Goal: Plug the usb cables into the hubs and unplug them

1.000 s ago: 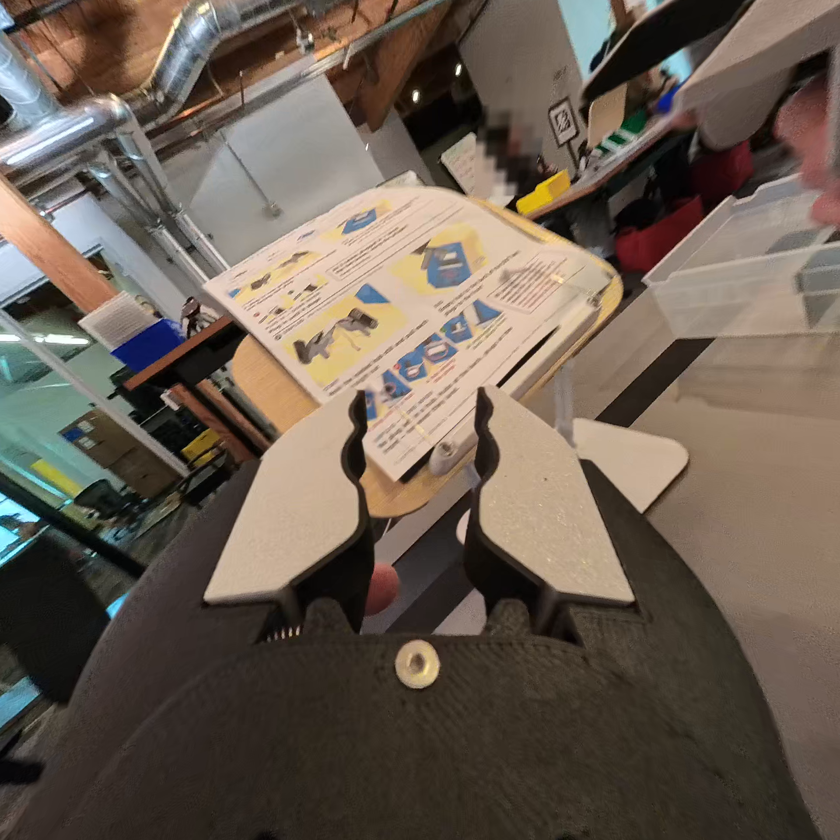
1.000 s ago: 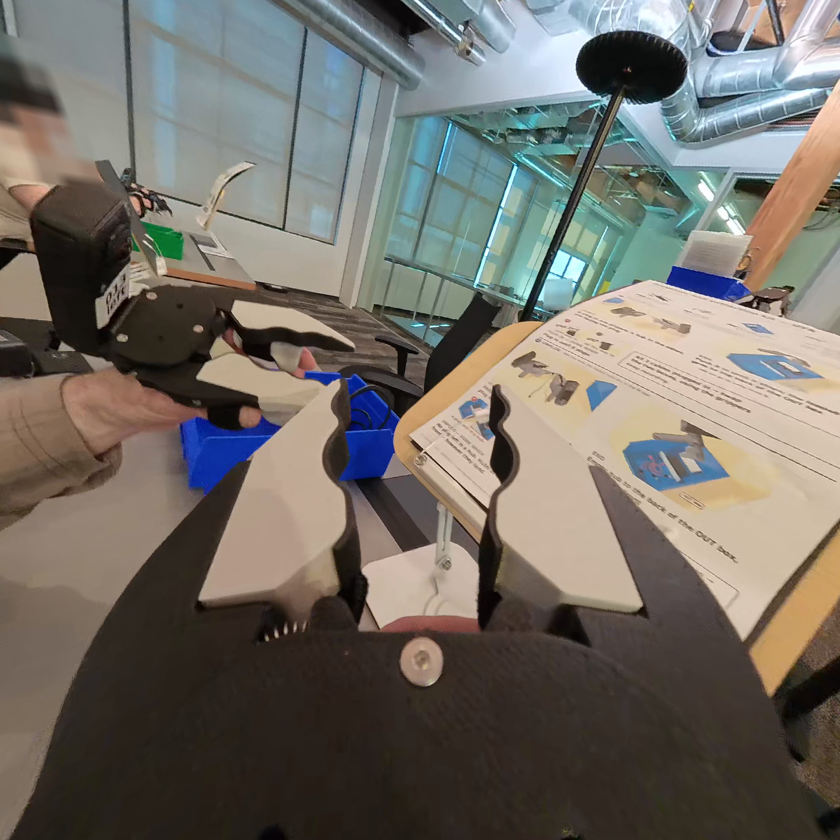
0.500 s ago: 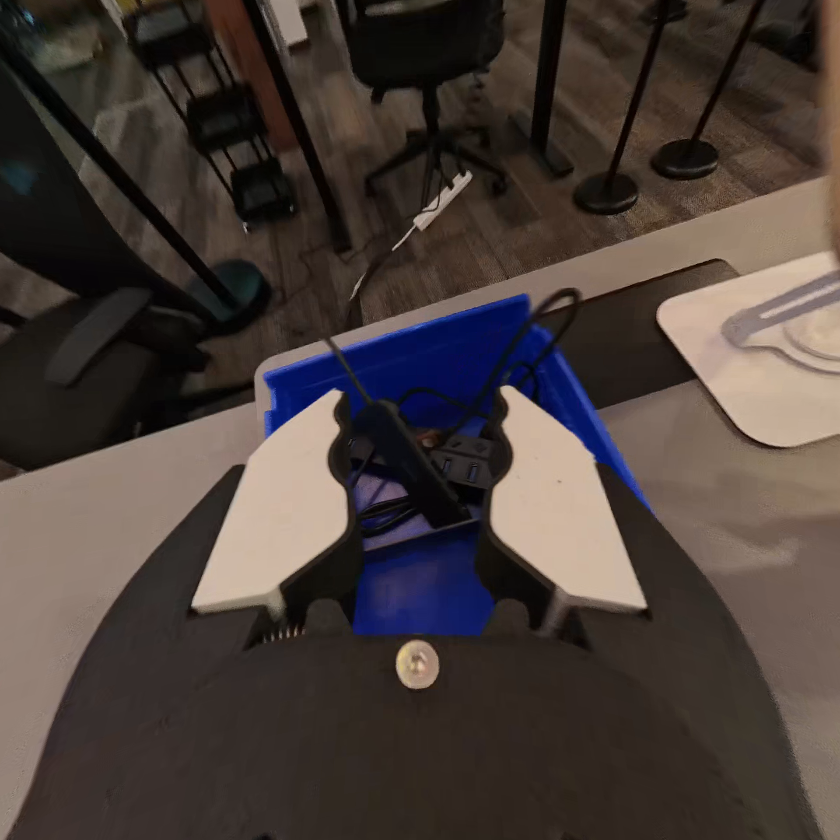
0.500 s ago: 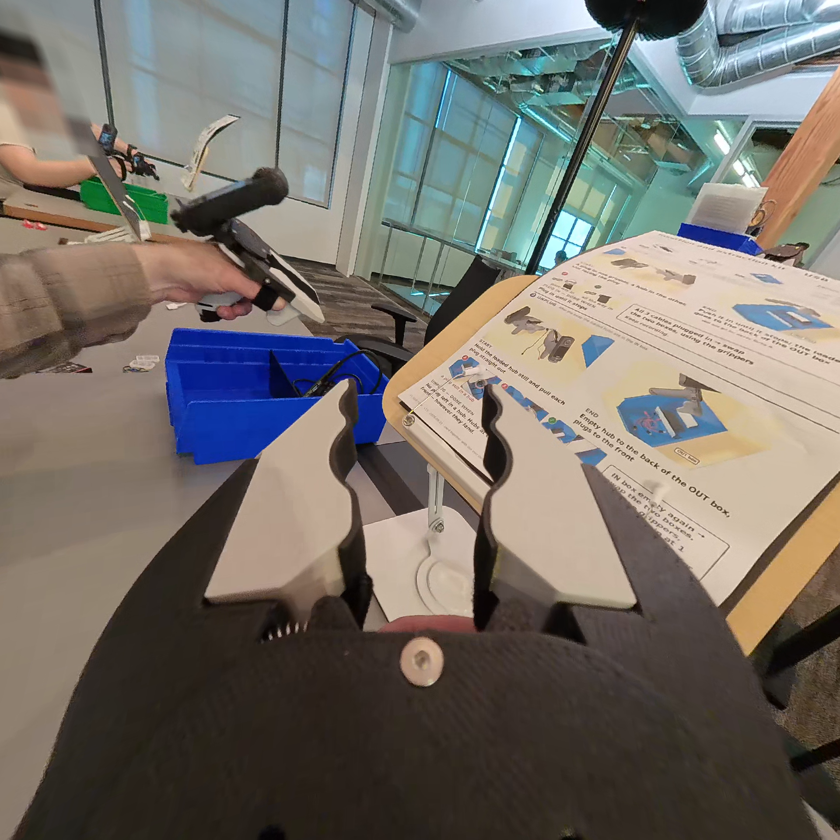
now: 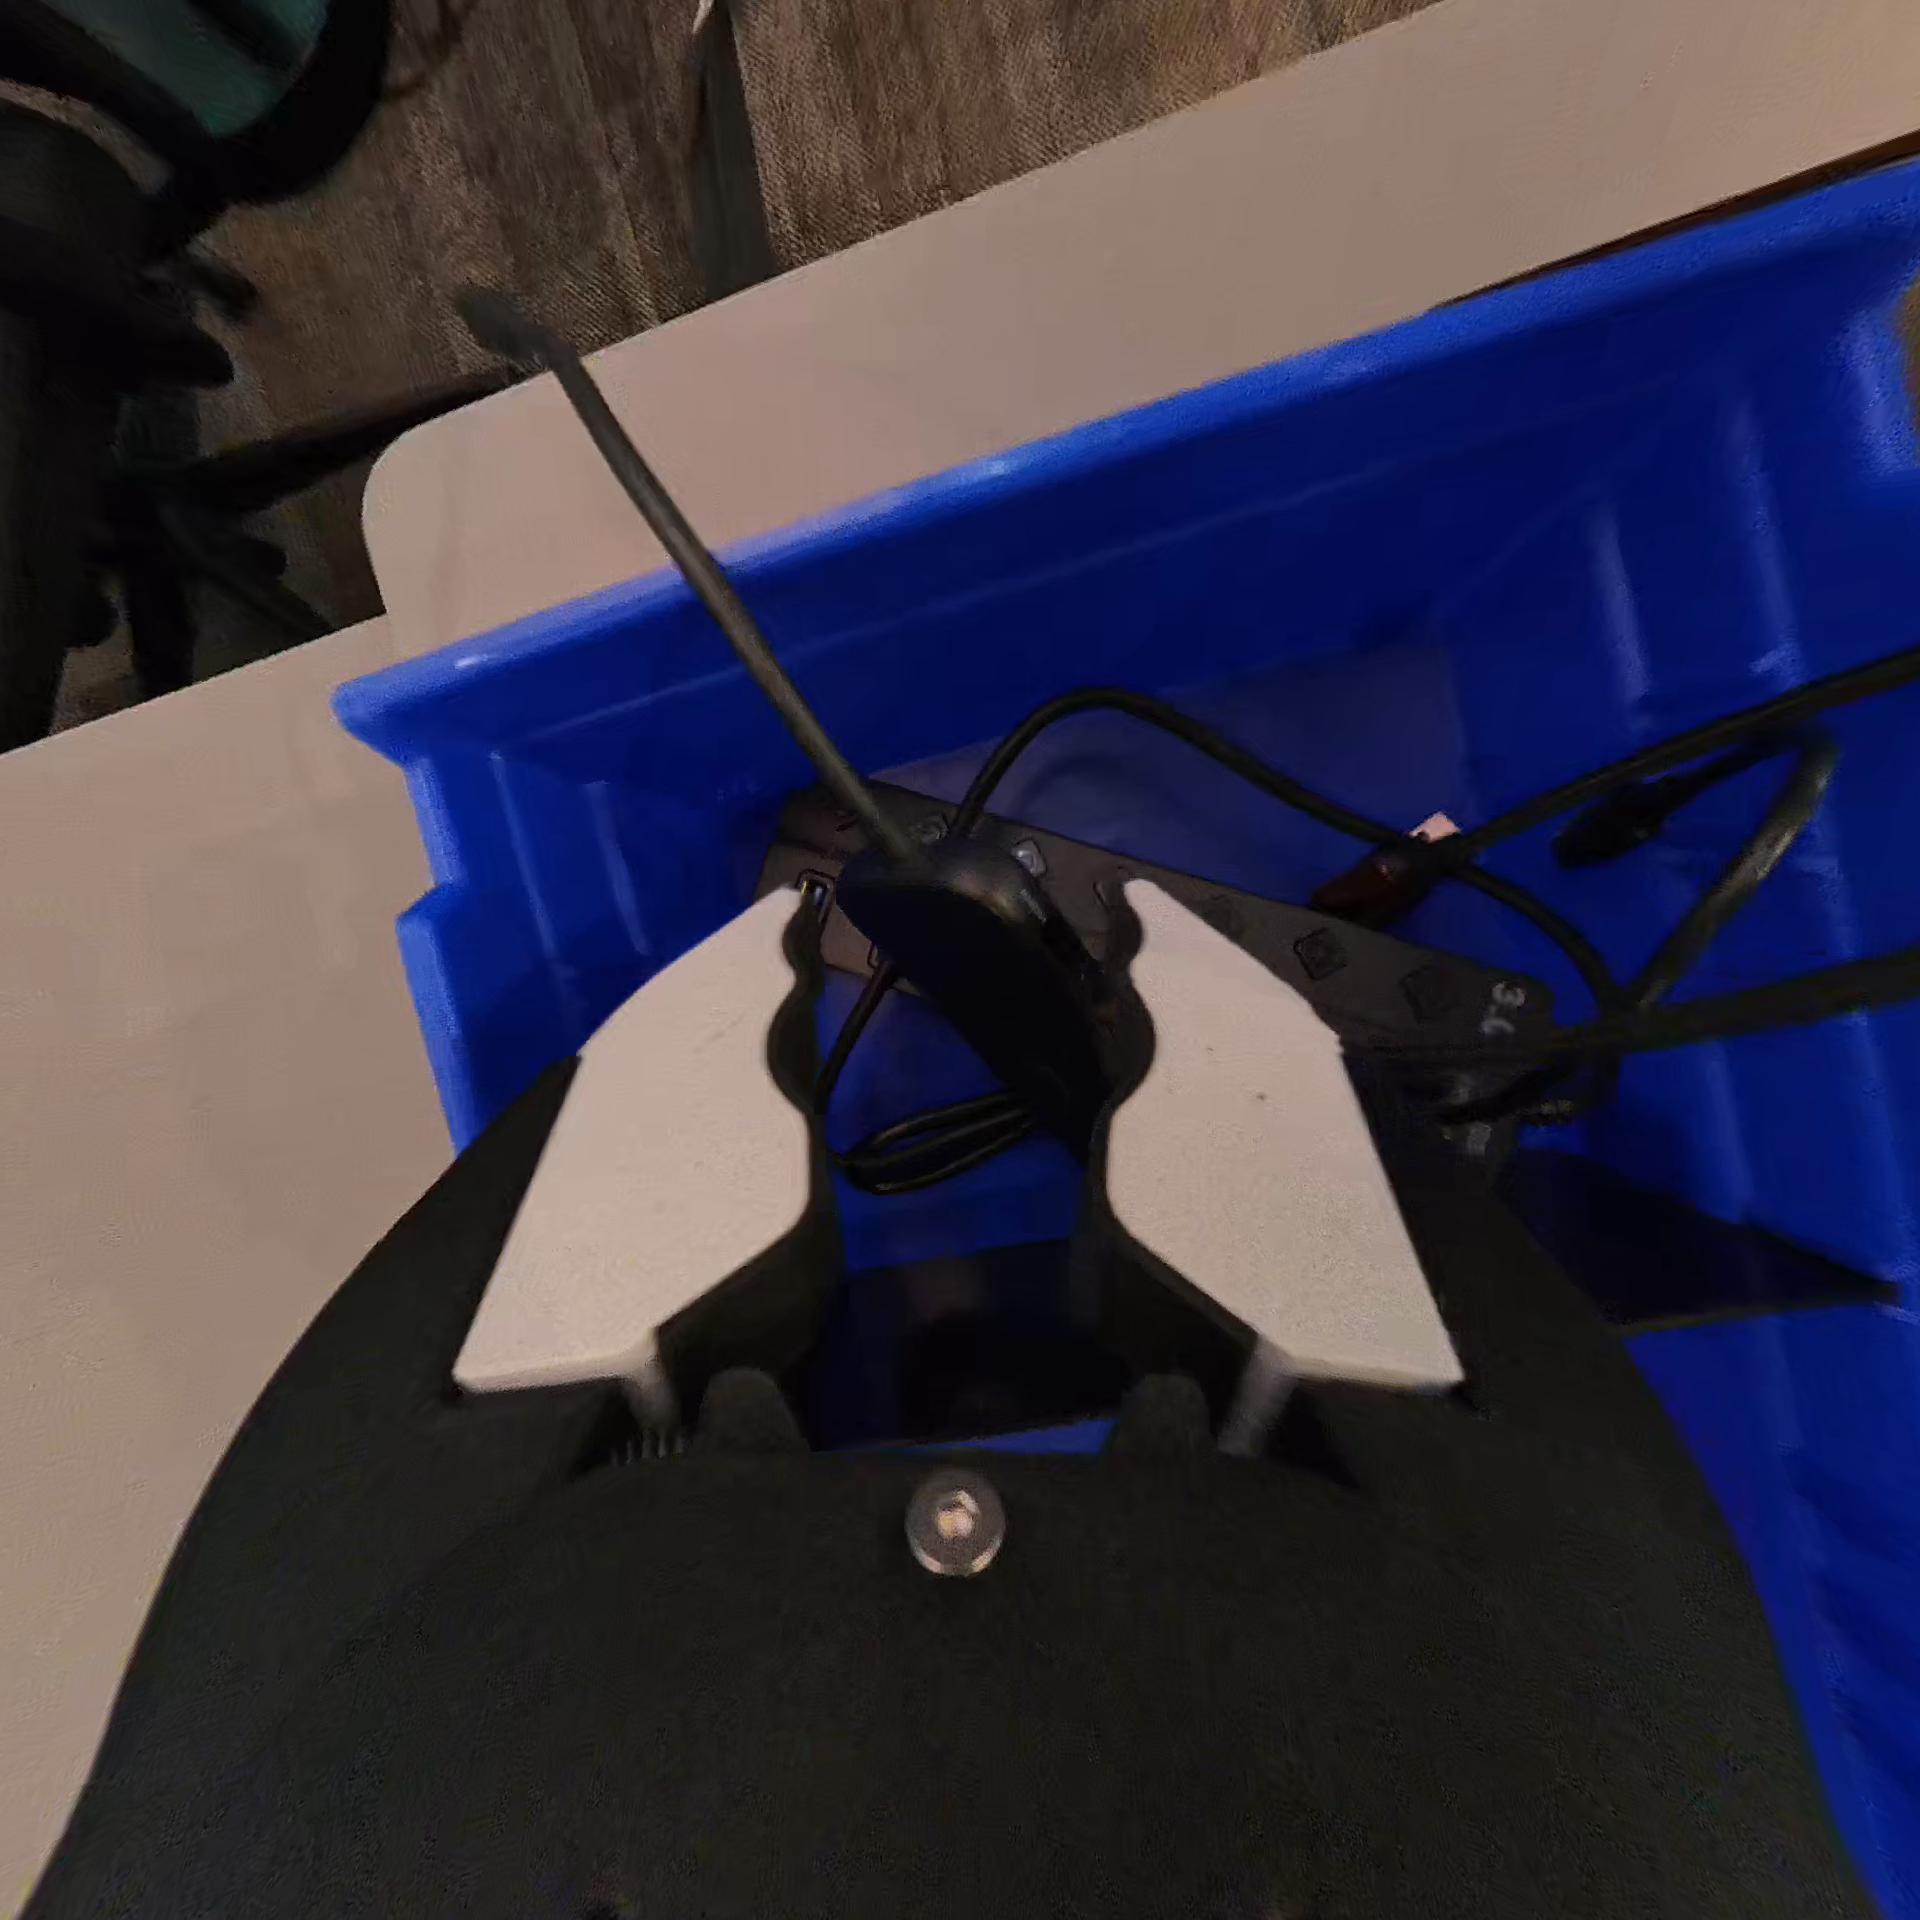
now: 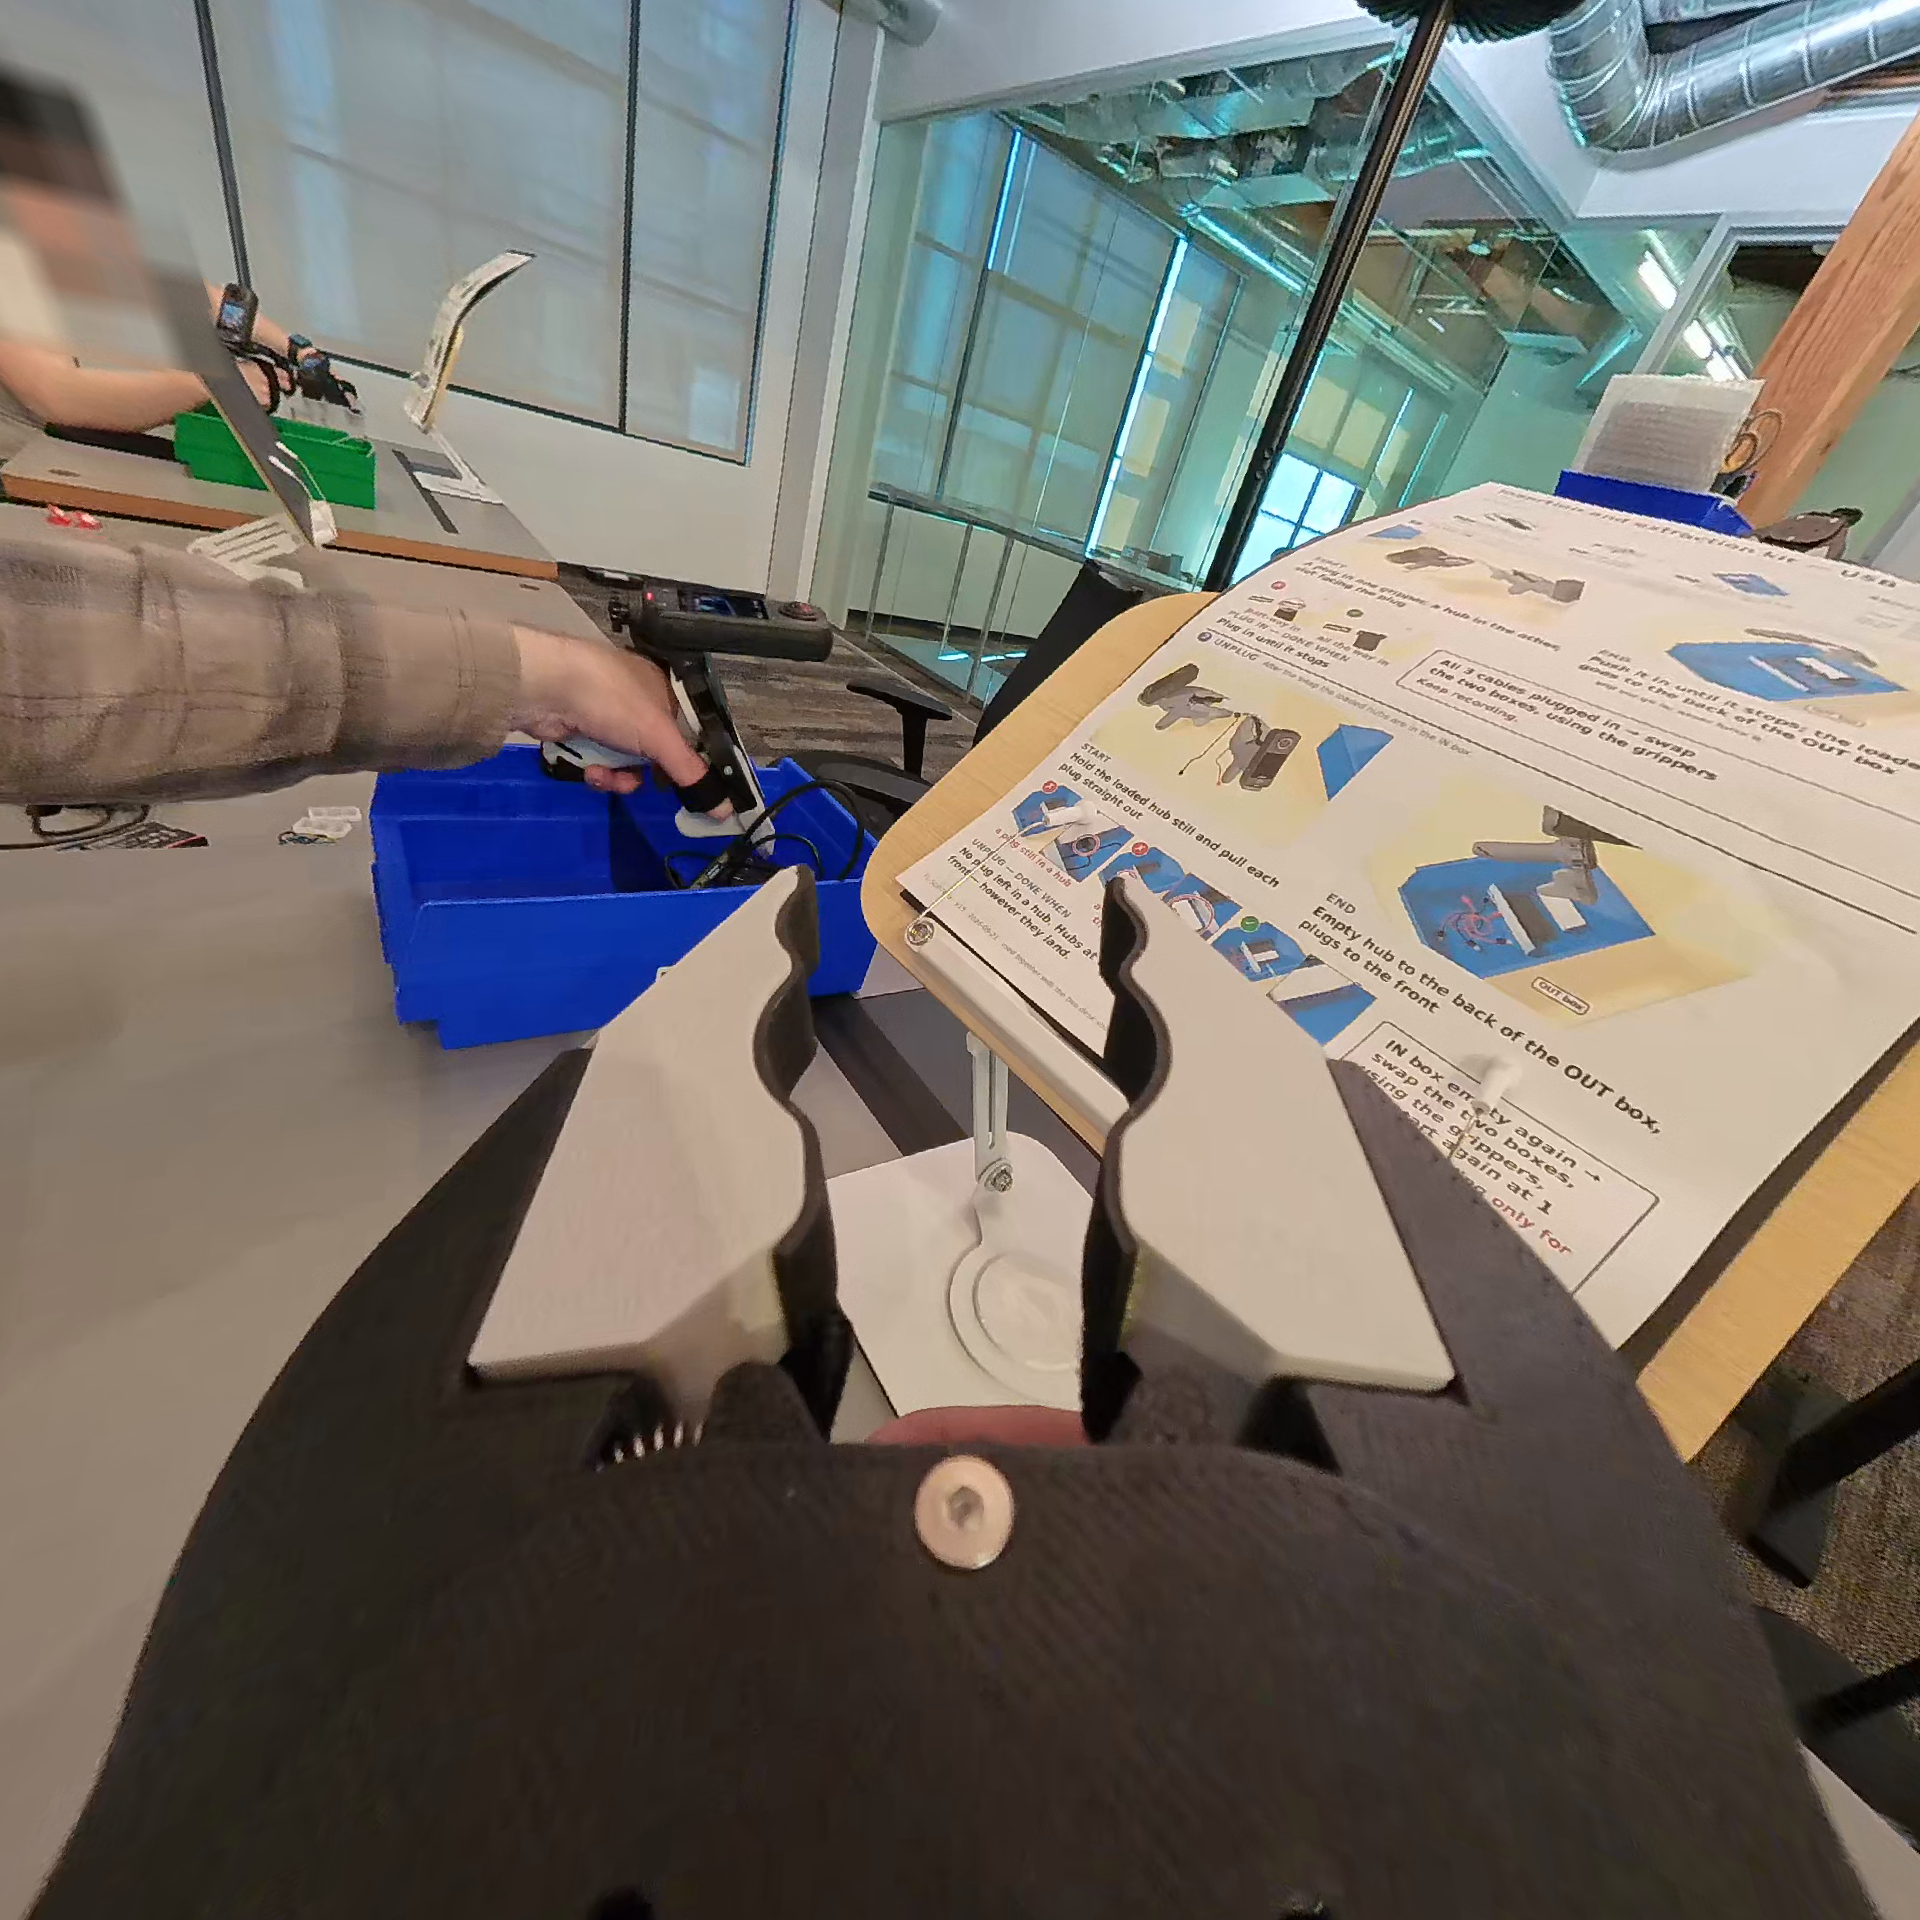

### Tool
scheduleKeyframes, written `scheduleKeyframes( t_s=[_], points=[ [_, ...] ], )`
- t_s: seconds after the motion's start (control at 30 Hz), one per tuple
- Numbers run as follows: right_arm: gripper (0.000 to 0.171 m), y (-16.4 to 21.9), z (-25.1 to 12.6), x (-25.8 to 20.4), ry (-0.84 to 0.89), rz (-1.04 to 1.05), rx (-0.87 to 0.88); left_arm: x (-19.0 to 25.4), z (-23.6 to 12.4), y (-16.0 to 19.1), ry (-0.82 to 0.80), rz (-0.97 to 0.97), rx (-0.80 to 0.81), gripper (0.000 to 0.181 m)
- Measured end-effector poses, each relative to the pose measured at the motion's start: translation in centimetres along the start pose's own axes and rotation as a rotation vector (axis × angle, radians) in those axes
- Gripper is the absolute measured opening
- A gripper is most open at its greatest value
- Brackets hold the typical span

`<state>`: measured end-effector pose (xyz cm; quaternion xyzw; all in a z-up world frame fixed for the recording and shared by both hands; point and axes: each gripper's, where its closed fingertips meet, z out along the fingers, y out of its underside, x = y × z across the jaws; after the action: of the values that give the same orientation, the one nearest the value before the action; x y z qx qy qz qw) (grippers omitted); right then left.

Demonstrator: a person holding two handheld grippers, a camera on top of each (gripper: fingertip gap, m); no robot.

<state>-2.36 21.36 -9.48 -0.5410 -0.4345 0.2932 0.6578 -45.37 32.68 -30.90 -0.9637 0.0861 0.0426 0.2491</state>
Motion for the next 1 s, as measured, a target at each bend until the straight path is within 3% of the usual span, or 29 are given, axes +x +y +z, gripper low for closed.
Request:
scheduleKeyframes(
  t_s=[0.2, 0.4, 0.67, 1.0],
  points=[
    [0.052, 0.4, 0.0, 0.3, 0.011, -0.003, -0.017, -0.3, 0.0, -0.5, -0.064, -0.024, 0.048, 0.044],
    [0.05, 0.3, 0.0, 0.2, 0.011, -0.015, -0.021, -0.9, -3.0, -2.1, -0.142, -0.033, 0.207, 0.042],
    [0.055, 0.9, 0.7, -0.9, -0.022, -0.043, -0.048, -0.9, -9.8, -4.7, -0.24, -0.029, 0.492, 0.041],
    [0.06, 2.0, 2.3, -3.9, -0.107, -0.119, -0.107, -1.6, -18.8, -7.9, -0.379, 0.014, 0.684, 0.041]
  ],
)
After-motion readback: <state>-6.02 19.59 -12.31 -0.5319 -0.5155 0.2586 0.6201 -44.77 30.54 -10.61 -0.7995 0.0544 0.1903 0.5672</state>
